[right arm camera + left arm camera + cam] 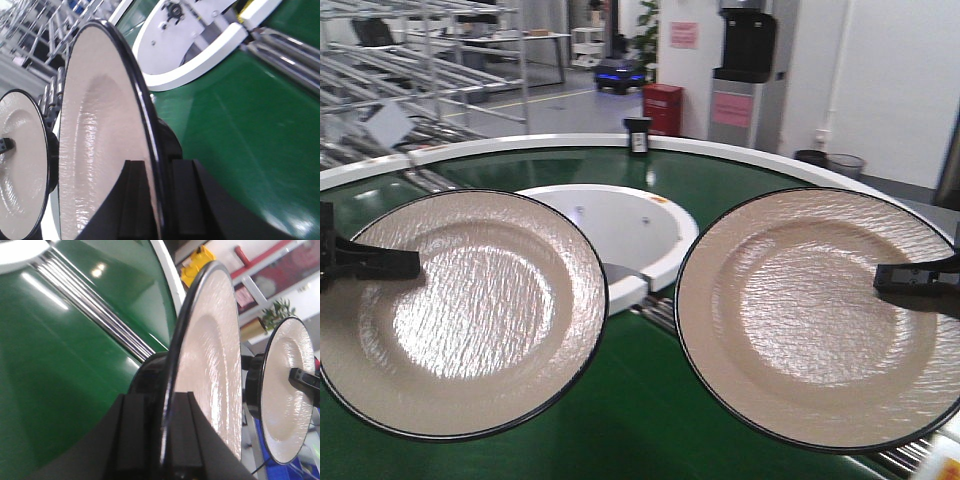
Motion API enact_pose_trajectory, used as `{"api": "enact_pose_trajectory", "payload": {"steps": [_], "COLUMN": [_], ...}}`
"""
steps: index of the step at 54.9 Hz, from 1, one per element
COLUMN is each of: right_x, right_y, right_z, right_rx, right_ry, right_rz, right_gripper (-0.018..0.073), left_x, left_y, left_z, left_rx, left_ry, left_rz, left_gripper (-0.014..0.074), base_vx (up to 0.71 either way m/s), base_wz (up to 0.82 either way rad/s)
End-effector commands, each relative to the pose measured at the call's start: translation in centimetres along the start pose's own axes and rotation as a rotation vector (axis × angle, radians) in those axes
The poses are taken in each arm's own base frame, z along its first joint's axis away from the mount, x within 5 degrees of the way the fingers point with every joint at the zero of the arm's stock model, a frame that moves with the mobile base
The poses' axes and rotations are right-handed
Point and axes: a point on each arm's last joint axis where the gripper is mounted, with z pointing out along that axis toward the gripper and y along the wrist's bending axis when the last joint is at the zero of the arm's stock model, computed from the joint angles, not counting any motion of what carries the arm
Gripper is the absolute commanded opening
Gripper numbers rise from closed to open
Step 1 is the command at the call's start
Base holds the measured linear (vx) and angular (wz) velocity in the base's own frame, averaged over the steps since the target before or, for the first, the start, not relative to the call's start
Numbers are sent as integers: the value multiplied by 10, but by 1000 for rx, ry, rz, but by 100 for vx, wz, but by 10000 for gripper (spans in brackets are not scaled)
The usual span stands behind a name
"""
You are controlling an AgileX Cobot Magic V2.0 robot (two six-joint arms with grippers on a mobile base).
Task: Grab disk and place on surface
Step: 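Hold both plates while the base drives to the steel table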
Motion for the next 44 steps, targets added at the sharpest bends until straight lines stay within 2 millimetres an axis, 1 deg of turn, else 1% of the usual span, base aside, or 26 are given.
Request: {"api": "enact_pose_trajectory", "payload": {"steps": [1, 44], "right_x": [-12, -12], "right_y": [24, 24], "right_z": [-12, -12], "right_rx": [-101, -101], "right_ry": [-112, -113], "right_rz": [13, 4], "right_gripper": [-9, -9], "left_x": [-7, -7], "left_y": [-36, -36], "left_z": [-9, -9], "left_rx": [149, 149], "left_ry": [-69, -68], "left_rz": [8, 8], "left_gripper": [-1, -1], "base_vx": [-13, -13], "base_wz": [-49, -53]}}
